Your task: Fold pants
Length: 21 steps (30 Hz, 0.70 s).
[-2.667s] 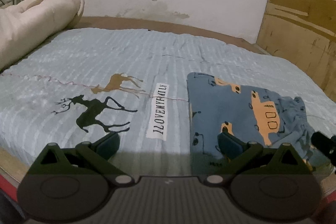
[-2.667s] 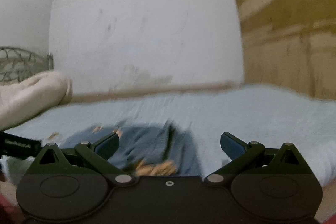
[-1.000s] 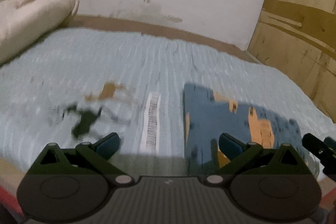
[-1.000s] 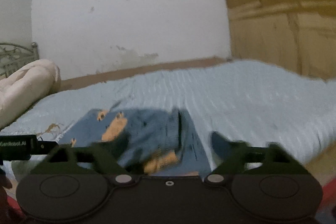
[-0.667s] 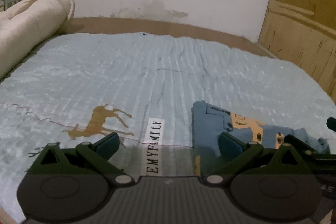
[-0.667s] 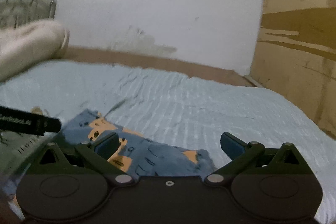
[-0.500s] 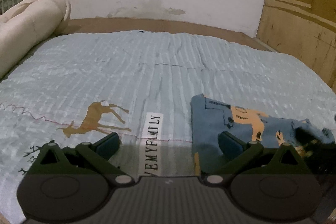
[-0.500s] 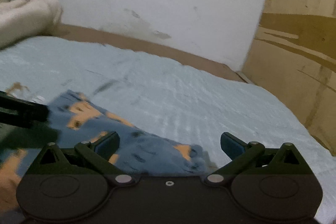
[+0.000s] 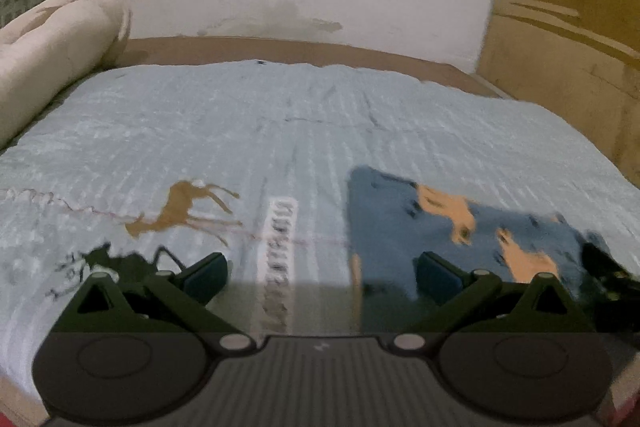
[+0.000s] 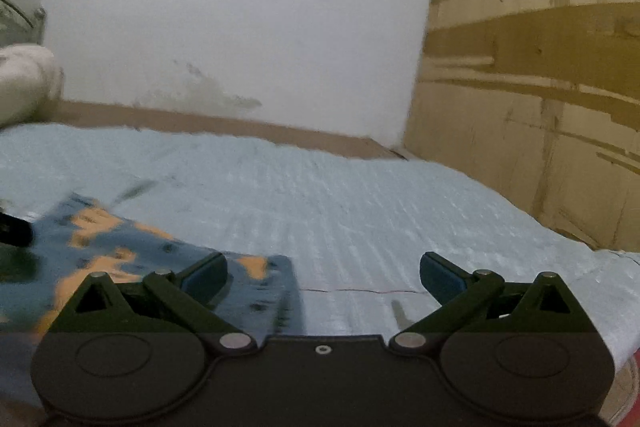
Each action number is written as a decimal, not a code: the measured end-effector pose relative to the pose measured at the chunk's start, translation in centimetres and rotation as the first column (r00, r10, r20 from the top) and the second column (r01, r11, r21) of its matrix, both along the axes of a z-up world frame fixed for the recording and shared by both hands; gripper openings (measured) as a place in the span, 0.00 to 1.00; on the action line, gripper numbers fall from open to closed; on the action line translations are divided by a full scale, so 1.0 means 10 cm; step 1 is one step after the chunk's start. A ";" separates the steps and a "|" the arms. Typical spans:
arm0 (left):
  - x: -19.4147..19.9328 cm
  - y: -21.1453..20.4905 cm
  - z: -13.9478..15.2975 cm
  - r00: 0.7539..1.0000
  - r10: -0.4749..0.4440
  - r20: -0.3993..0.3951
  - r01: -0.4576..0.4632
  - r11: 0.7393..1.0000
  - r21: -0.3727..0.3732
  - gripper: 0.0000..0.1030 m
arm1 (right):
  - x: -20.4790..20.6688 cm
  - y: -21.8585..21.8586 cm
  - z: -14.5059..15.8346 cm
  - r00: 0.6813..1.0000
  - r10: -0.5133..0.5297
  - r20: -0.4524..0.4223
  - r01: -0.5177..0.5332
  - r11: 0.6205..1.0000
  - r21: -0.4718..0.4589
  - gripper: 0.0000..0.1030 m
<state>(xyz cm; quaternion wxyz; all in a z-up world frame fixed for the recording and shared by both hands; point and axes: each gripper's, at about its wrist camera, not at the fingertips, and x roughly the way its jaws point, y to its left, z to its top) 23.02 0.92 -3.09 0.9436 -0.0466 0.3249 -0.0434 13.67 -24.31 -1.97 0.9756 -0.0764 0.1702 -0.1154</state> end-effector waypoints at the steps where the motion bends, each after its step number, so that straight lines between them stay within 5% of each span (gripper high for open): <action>1: -0.06 -0.03 -0.02 1.000 -0.017 -0.005 0.017 1.000 0.009 0.99 | -0.05 0.03 -0.02 1.000 0.007 -0.004 -0.007 1.000 -0.004 0.99; 8: -0.49 -0.04 -0.12 0.999 -0.010 0.042 0.009 1.000 0.025 0.99 | -0.48 0.00 -0.19 1.000 -0.014 0.008 0.013 0.999 0.038 0.99; 21: -0.67 0.01 -0.09 0.999 0.015 0.037 -0.016 1.000 0.022 0.99 | -0.70 -0.04 -0.34 0.993 -0.018 0.113 0.010 0.997 0.073 0.99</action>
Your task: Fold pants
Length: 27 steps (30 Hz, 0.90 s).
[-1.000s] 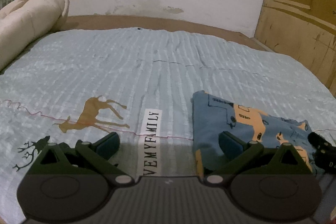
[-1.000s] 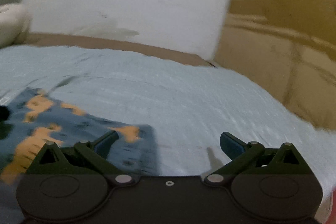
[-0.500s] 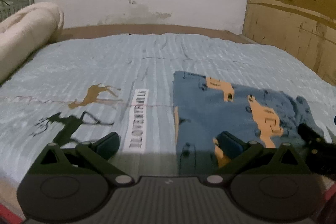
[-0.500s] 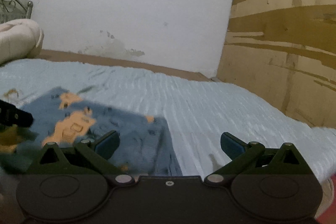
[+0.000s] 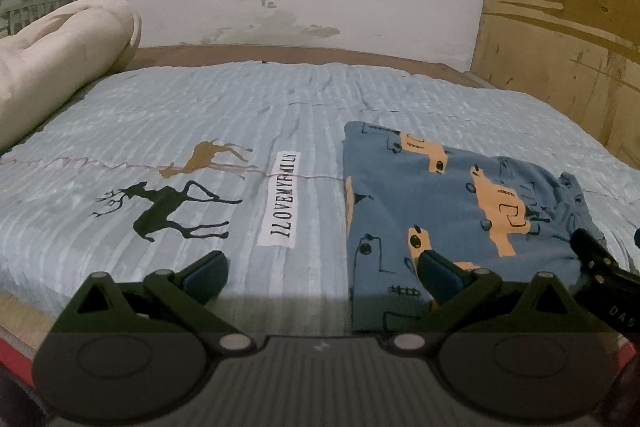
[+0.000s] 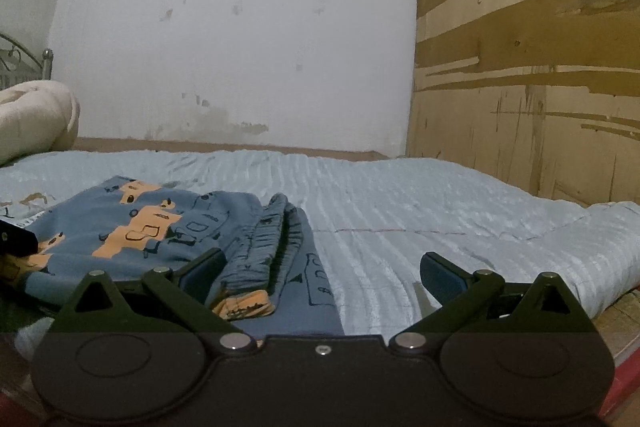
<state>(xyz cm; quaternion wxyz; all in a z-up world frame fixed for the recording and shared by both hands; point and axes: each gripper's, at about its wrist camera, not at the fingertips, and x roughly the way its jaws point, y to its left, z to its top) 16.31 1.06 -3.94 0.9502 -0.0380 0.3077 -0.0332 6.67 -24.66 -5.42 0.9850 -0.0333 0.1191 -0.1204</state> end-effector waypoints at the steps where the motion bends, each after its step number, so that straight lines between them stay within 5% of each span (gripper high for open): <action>1: -0.01 0.00 0.00 1.000 0.001 0.000 -0.001 1.000 0.001 0.99 | -0.01 0.01 0.01 1.000 0.000 0.009 0.000 1.000 -0.002 0.99; 7: -0.01 0.00 -0.01 1.000 0.001 0.001 -0.001 1.000 0.001 0.99 | -0.15 -0.03 0.11 0.992 -0.011 0.128 0.012 1.000 -0.003 0.99; 27: -0.01 -0.01 -0.01 1.000 0.003 0.003 -0.003 1.000 0.001 0.99 | -0.07 -0.06 0.04 0.995 -0.018 0.098 0.016 1.000 0.027 0.99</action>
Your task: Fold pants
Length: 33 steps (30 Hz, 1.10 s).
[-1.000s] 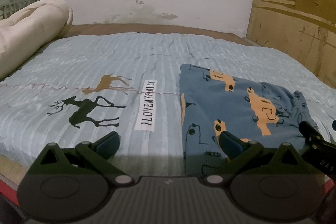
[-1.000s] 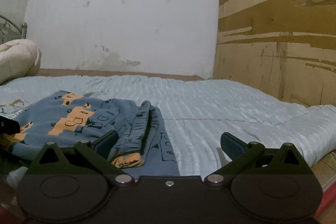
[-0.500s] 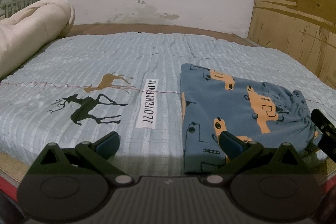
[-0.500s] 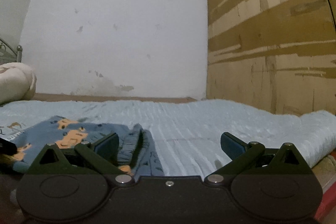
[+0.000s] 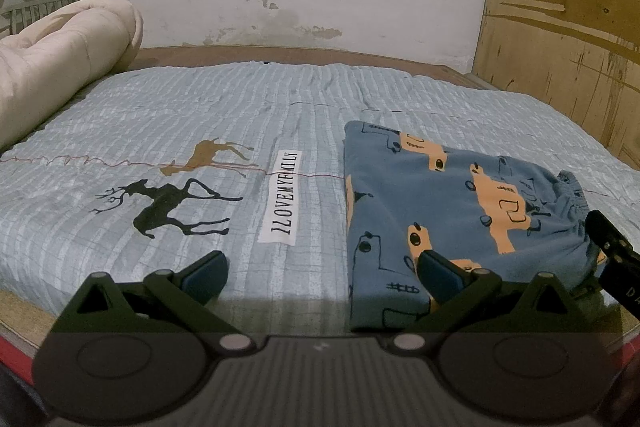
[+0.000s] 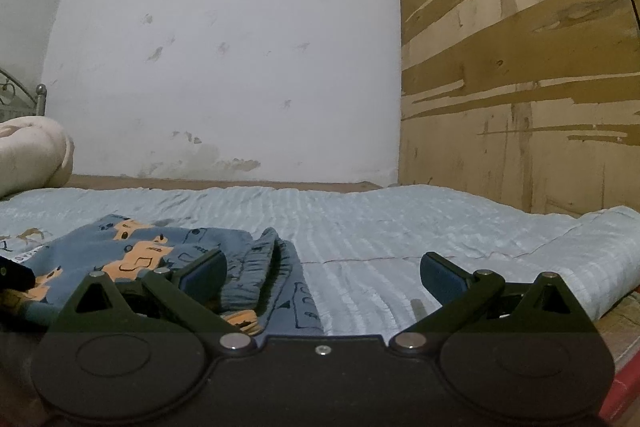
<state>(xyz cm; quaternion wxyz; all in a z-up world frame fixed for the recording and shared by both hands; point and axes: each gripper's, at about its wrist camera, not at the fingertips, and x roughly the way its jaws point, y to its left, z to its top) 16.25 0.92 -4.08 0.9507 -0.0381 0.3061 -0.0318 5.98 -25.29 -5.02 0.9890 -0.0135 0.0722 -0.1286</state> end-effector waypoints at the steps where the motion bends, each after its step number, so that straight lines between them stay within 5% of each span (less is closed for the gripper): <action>1: 0.00 0.00 0.00 1.000 0.000 0.000 0.000 1.000 0.000 0.99 | 0.01 0.00 0.00 1.000 0.001 -0.002 -0.001 1.000 0.002 0.99; 9: 0.11 0.02 0.07 0.998 -0.042 -0.039 0.042 0.999 -0.003 0.99 | 0.14 -0.17 0.17 0.989 0.146 -0.041 -0.140 0.983 0.123 0.99; 14: 0.32 0.08 0.12 0.994 -0.088 -0.066 0.087 0.996 -0.024 0.99 | 0.56 -0.27 0.31 0.930 0.322 -0.176 -0.313 0.946 0.081 0.99; 19: 0.56 0.05 0.12 0.988 -0.120 -0.097 0.117 0.992 -0.043 0.99 | 1.00 -0.57 0.30 0.838 0.469 -0.279 -0.388 0.871 0.300 0.99; 25: 0.68 -0.06 0.10 0.983 -0.146 -0.109 0.142 0.989 -0.046 0.99 | 1.13 -0.82 0.15 0.832 0.504 -0.232 -0.350 0.801 0.485 0.98; 29: 0.69 -0.12 0.10 0.980 -0.163 -0.110 0.160 0.986 -0.038 0.99 | 1.08 -0.84 0.13 0.851 0.479 -0.216 -0.334 0.810 0.483 0.79; 33: 0.69 -0.13 0.13 0.977 -0.176 -0.116 0.172 0.984 -0.049 0.99 | 1.02 -0.91 0.13 0.850 0.495 -0.182 -0.341 0.779 0.527 0.58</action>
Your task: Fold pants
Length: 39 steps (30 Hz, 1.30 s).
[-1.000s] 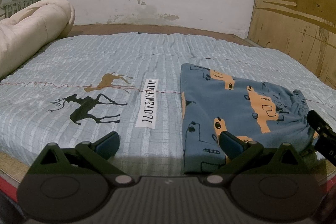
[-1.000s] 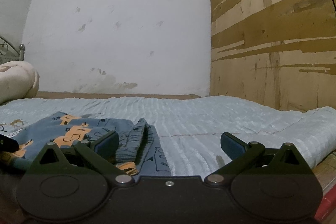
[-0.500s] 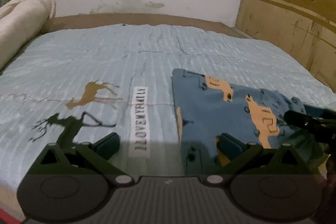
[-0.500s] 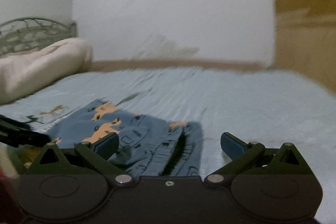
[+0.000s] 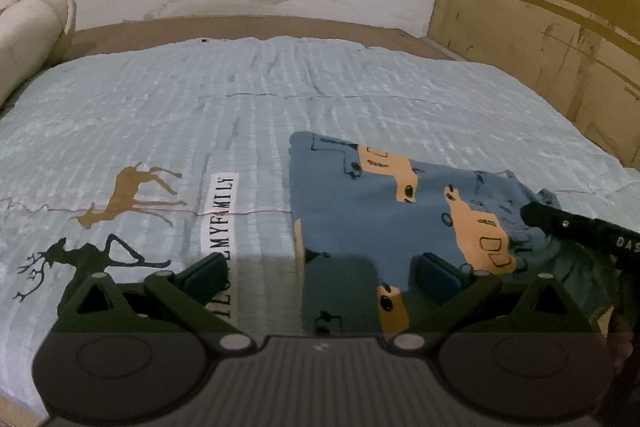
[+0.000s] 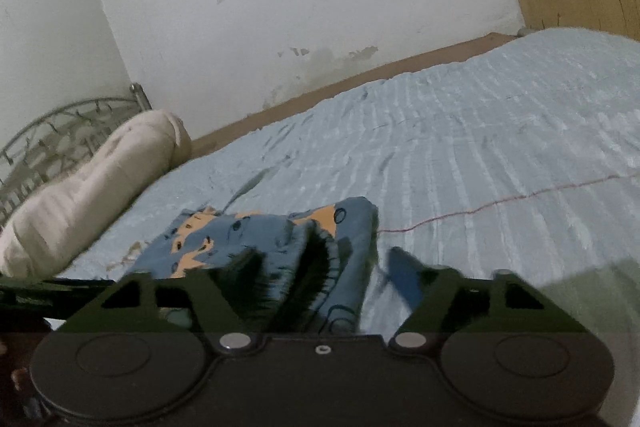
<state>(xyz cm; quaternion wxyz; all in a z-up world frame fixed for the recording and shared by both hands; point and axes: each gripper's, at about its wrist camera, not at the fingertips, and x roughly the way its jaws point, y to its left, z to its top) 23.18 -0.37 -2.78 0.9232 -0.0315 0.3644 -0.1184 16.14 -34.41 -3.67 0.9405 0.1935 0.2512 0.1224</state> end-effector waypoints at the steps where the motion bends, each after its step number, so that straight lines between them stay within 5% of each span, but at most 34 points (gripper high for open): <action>1: 0.00 0.00 0.00 1.000 -0.002 -0.003 0.002 1.000 -0.003 0.99 | -0.01 0.00 -0.01 1.000 0.002 0.001 -0.002 1.000 0.010 0.53; 14: -0.02 -0.01 0.04 0.999 -0.041 -0.017 0.040 0.998 -0.037 0.92 | -0.05 0.02 -0.06 1.000 -0.011 0.015 0.011 1.000 0.000 0.49; 20: -0.01 0.03 0.05 0.998 -0.053 -0.034 0.049 0.994 -0.094 0.70 | -0.07 0.05 -0.06 1.000 -0.021 0.018 0.021 1.000 -0.002 0.48; 23: -0.01 0.05 0.03 0.998 -0.039 -0.047 0.033 0.992 -0.119 0.49 | -0.10 0.06 -0.06 0.999 -0.030 0.022 0.029 1.000 0.002 0.45; 25: -0.01 0.07 0.04 0.999 -0.021 -0.048 0.015 0.991 -0.130 0.23 | -0.11 0.07 -0.05 0.999 -0.035 0.026 0.035 0.999 0.001 0.42; 27: -0.01 0.09 0.08 0.999 -0.010 -0.043 0.004 0.992 -0.128 0.15 | -0.14 0.08 -0.03 0.999 -0.039 0.031 0.039 0.999 0.000 0.35; 29: -0.02 0.09 0.12 0.999 -0.011 -0.037 0.006 0.991 -0.133 0.12 | -0.15 0.07 0.00 0.999 -0.031 0.032 0.030 0.999 0.025 0.20; 39: -0.01 0.03 0.58 0.991 -0.017 0.135 0.028 0.996 -0.083 0.09 | -0.13 0.21 0.42 0.991 -0.007 0.131 0.009 1.000 -0.018 0.16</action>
